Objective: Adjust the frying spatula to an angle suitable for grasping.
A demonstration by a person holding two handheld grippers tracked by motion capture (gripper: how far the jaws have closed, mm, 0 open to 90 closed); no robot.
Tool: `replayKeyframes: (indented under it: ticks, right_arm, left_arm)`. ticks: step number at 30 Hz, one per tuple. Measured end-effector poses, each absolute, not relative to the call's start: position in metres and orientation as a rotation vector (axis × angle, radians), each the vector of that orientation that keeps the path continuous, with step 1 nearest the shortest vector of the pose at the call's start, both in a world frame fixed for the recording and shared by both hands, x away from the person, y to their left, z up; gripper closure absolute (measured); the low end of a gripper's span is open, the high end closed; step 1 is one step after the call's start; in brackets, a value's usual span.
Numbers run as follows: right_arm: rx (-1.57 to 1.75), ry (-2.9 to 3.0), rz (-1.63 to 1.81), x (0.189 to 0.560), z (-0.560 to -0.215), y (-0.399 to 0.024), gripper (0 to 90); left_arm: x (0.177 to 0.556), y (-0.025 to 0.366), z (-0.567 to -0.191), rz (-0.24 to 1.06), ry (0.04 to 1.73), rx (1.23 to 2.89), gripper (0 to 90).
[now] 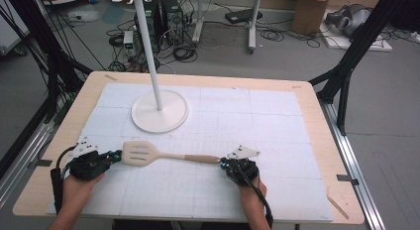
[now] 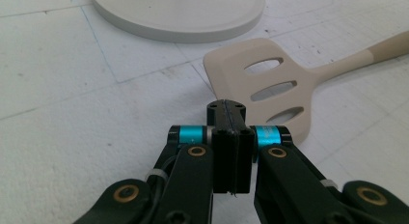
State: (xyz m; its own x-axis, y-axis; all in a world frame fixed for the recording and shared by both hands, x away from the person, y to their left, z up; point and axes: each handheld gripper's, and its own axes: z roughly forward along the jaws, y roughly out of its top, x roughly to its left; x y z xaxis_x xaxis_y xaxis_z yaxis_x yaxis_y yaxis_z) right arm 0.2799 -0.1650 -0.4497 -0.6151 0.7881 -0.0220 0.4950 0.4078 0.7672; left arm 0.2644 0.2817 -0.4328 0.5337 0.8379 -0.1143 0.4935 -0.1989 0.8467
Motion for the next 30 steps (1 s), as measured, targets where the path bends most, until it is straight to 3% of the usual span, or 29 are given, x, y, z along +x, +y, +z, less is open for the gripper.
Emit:
replayKeyframes:
  ticks: [30]
  right_arm:
    - [1.267, 2.169, 1.002, 0.340, -0.449, -0.145, 89.0]
  left_arm:
    - [0.221, 0.269, -0.426, 0.420, 1.006, 1.893, 88.7]
